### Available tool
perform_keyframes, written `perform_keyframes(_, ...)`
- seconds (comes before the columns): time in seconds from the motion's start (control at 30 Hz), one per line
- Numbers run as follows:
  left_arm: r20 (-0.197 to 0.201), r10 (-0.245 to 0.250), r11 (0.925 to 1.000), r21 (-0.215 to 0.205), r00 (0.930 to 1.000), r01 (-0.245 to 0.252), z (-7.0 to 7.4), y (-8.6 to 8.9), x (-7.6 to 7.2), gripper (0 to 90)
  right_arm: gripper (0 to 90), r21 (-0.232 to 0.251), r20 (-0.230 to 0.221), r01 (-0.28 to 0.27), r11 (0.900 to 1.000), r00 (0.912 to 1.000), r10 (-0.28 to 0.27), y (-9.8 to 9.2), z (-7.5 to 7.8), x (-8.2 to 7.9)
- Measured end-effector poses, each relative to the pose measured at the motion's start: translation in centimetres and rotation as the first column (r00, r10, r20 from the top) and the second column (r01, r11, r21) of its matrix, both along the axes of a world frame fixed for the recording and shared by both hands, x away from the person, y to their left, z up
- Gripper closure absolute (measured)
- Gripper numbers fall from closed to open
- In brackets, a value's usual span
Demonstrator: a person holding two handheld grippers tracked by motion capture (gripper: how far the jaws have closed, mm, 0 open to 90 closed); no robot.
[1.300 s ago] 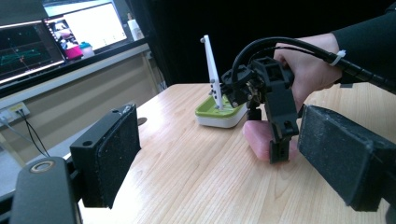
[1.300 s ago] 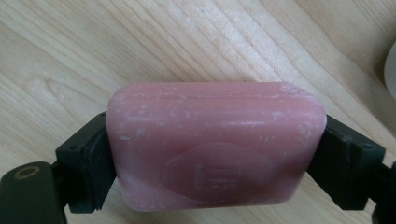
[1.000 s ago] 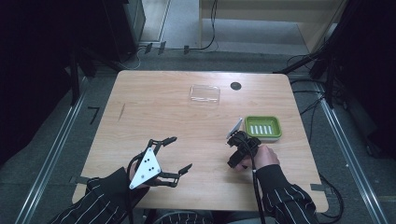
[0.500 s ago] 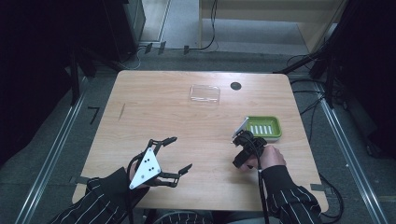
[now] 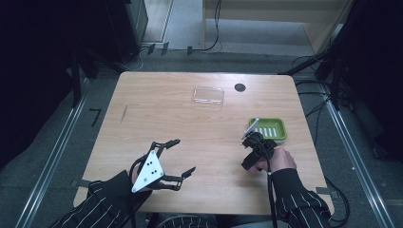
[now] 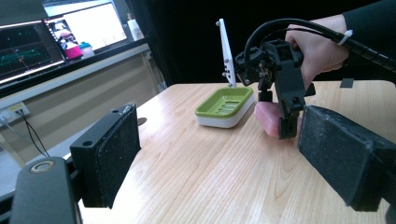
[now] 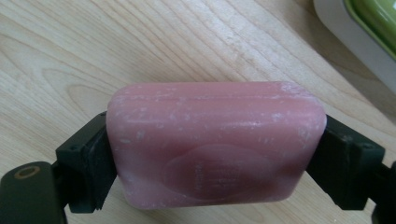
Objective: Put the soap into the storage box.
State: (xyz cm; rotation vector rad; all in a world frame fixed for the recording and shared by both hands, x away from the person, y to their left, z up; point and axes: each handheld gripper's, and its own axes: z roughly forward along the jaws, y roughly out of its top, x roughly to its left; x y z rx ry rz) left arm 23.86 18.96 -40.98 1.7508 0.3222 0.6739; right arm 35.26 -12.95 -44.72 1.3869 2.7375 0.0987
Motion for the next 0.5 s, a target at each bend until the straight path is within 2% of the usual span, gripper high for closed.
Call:
perform_keyframes(0.23, 0.0, -0.001, 1.0, 0.001, 1.0, 0.001, 0.0, 0.0, 0.0, 13.5, 13.2, -0.002, 0.013, 0.014, 1.0, 0.9998, -0.014, -1.0, 0.2, 0.1)
perform_keyframes(0.5, 0.0, 0.001, 1.0, 0.001, 1.0, -0.001, 0.0, 0.0, 0.0, 13.6, 13.2, -0.006, 0.006, 0.035, 0.999, 0.9994, -0.035, -1.6, 0.4, 0.2)
